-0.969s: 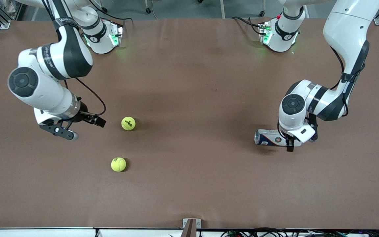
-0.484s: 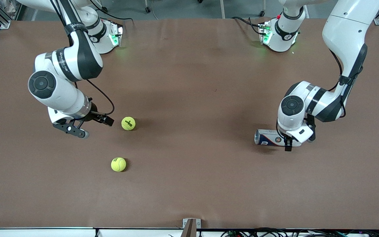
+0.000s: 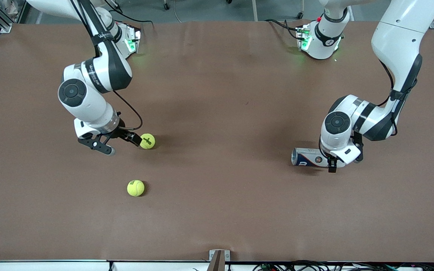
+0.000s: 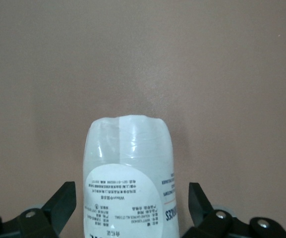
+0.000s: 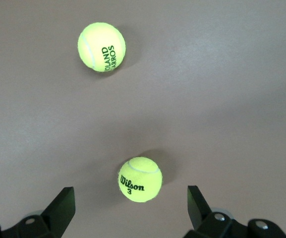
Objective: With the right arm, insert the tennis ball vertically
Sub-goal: 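Grasp the white can with the left gripper while the right gripper lowers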
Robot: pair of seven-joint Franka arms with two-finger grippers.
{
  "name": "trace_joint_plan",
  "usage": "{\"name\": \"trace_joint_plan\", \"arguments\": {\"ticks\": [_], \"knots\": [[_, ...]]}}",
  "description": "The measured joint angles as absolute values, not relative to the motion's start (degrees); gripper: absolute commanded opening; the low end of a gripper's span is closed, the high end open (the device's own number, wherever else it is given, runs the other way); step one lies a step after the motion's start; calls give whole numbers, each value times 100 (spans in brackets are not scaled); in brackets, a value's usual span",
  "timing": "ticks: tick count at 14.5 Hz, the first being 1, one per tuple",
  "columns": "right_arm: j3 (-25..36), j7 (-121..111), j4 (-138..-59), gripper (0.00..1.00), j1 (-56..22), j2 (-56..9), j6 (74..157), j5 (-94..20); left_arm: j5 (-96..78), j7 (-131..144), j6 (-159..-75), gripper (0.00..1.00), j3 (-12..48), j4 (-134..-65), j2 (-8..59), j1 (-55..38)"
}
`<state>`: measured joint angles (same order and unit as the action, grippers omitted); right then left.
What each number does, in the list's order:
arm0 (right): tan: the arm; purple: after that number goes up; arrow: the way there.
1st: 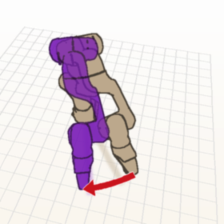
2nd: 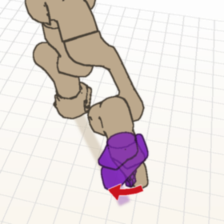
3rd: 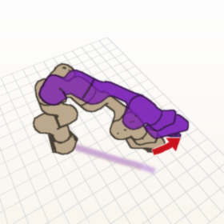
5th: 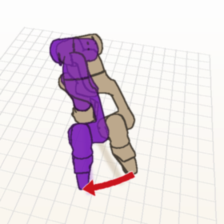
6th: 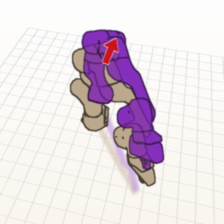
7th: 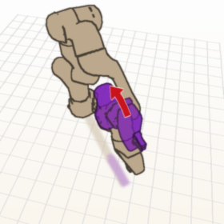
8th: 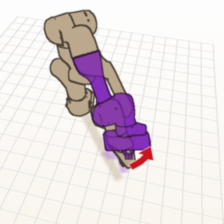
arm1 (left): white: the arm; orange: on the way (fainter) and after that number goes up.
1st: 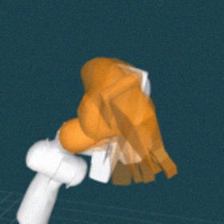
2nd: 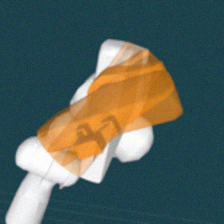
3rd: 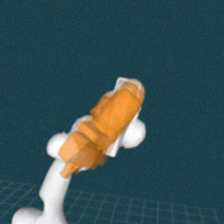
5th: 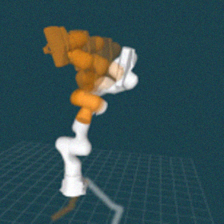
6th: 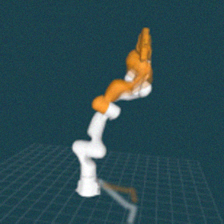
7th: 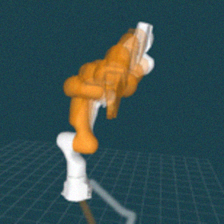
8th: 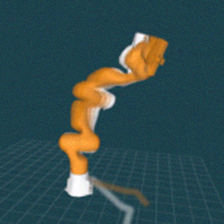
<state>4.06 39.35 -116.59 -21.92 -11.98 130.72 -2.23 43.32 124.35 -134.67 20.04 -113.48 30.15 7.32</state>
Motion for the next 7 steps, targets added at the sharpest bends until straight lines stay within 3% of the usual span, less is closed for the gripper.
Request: {"name": "trace_joint_plan", "arguments": {"ticks": [4,7], "knots": [[415,3989,-11873,100,-2194,-1200,13351,-223,4332,12435,-13672,100,2004,-11351,3138,736],[415,4033,-11925,100,-2209,-1205,13448,-223,4333,12435,-13714,84,2004,-11351,3179,742]]}}
